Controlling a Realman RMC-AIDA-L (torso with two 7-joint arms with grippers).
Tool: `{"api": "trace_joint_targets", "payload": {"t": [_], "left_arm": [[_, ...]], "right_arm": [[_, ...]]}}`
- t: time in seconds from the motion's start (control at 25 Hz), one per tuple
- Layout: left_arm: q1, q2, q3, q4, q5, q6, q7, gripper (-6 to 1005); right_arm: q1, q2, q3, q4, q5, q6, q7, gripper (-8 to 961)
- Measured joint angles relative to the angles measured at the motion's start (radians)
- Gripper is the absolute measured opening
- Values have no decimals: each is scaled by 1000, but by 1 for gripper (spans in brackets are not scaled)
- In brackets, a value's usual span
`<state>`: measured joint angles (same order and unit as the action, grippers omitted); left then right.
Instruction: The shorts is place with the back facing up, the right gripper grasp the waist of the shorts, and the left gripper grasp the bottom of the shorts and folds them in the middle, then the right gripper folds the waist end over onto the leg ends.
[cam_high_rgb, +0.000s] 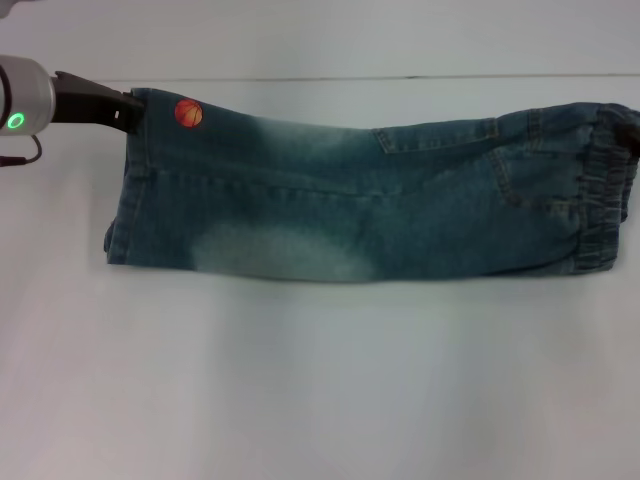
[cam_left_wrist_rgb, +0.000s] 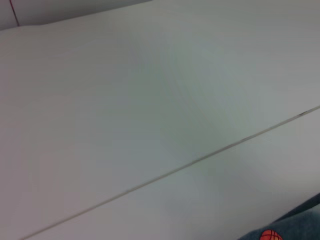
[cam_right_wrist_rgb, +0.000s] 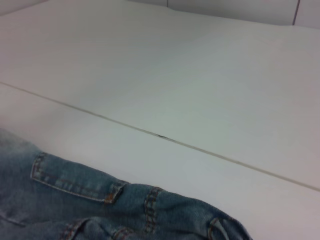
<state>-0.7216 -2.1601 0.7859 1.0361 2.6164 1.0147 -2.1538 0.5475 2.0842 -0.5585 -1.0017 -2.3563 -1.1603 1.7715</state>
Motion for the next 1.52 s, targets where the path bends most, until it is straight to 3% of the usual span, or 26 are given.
{"api": "trace_joint_targets", "payload": {"t": [0.2,0.4,0.6,0.92,1.28,1.52], "left_arm": [[-14,4,4,-51,12,-38,0,90],[-13,0,5,-50,26,-54,-5,131],[-6,4,17,-44,30,-46,-7,172],[35,-1,27,22,-1,-18,4,490],[159,14,5,137,-288,225,153,861],[233,32,-3,140,-428,386,243,897]], "right_arm": [[41,-22,-31,81,-76,46,86,49],[43,-16,-40,72,-117,79,132,232],[28,-14,-33,48,-107,64,135,339],[-26,1,-35,-22,-30,35,98,540],[-146,1,-30,-94,201,-136,-44,905],[-229,2,-29,-100,344,-247,-156,918]]}}
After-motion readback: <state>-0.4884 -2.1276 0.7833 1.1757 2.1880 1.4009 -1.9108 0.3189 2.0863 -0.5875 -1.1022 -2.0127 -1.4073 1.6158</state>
